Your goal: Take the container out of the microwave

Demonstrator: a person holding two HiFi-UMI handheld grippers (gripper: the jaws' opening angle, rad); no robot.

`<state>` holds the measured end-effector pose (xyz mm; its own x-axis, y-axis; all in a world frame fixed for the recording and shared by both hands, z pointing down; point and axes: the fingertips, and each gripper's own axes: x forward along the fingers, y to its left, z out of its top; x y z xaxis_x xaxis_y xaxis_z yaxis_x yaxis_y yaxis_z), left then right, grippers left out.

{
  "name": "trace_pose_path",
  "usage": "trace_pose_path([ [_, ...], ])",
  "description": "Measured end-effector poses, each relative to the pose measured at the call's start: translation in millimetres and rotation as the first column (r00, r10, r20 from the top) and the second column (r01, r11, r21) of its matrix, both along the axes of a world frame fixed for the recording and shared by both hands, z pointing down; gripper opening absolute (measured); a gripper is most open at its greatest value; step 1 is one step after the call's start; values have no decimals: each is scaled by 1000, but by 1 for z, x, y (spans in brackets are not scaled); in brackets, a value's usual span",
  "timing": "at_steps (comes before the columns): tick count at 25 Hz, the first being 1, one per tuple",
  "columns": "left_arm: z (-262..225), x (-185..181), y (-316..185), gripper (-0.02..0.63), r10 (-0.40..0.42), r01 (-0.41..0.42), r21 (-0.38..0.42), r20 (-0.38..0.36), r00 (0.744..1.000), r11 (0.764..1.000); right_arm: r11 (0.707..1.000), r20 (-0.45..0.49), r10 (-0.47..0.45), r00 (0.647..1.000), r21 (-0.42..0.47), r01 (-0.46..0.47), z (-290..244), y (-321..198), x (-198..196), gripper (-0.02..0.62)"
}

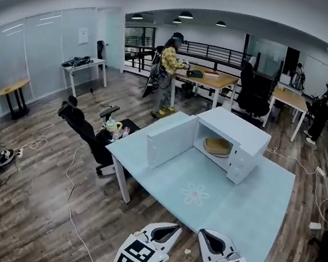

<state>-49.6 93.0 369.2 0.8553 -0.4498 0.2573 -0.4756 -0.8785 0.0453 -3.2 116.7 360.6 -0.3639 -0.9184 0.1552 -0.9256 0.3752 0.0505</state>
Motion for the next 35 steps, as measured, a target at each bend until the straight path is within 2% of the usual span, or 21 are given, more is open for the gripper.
trace_pose_path([
  [5,-2,-9,-15,11,-14,14,-11,-24,1000,1000,998,0,24,1000,-66,-24,27,-20,6,3],
  [9,0,-17,-37,11,-30,30,0,8,1000,1000,998,5,-6,1000,-57,6,27,-48,1,3],
  [14,13,-33,-71,11,-66,67,-45,13,998,997,998,35,-21,999,-66,23,34,-86,-5,3],
  [18,16,-42,-102,11,-113,114,-47,28,993,992,997,29,-70,997,-17,71,20,-114,-11,3],
  [22,19,-32,-134,11,-98,99,-29,57,994,995,997,22,-77,997,-5,77,17,-153,-7,3],
  [28,21,-7,-198,11,-112,116,-32,89,990,993,990,-19,-133,991,32,134,-2,-220,6,3],
  [31,17,10,-228,11,-103,106,-31,86,991,994,991,-55,-123,991,50,126,-6,-250,21,3],
  [35,19,35,-263,11,-71,73,-14,124,990,997,991,-36,-119,992,50,120,0,-280,44,3],
])
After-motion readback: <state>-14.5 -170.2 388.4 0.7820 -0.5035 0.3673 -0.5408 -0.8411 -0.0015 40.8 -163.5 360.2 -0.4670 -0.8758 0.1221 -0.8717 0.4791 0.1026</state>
